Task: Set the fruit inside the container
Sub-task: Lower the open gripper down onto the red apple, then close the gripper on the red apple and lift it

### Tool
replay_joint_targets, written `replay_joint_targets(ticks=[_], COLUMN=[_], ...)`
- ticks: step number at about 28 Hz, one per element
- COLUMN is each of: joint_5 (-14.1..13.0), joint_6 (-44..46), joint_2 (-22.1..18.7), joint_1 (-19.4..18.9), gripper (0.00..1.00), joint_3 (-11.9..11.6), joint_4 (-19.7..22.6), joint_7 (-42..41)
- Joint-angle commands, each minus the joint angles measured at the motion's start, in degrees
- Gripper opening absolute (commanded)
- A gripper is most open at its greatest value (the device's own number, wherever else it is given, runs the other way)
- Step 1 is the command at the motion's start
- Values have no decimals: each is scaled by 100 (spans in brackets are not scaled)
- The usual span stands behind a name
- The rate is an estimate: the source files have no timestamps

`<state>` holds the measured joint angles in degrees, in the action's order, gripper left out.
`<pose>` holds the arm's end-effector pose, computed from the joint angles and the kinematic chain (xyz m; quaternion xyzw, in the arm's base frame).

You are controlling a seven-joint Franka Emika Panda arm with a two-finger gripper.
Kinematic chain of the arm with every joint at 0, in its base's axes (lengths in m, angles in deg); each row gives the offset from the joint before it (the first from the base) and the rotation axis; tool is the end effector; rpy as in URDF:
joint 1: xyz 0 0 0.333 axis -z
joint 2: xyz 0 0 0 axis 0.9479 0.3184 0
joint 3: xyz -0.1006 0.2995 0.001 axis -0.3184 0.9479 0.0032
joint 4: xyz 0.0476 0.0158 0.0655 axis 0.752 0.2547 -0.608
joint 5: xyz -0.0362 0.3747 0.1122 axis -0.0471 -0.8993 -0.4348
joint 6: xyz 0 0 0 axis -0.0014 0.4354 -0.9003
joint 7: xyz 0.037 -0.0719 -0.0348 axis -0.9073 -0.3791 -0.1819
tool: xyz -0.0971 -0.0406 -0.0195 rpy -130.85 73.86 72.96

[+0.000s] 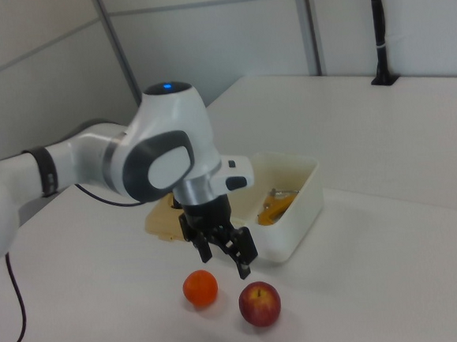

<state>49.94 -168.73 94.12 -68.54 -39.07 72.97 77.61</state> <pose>0.5734 -0.0464 0.4735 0.9990 -0.0277 -0.0350 0.0078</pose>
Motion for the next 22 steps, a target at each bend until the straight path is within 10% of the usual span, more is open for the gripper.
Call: replay_joint_targets(ticks=[1, 20, 22], joint_5=[161, 249, 249], joint_6=[-348, -1271, -1315], joint_2=[448, 1459, 1477], joint_1=[1, -8, 1], gripper=[100, 100, 81], joint_3=[4, 22, 22], joint_4=[13, -13, -4], joint_7=[49, 67, 67])
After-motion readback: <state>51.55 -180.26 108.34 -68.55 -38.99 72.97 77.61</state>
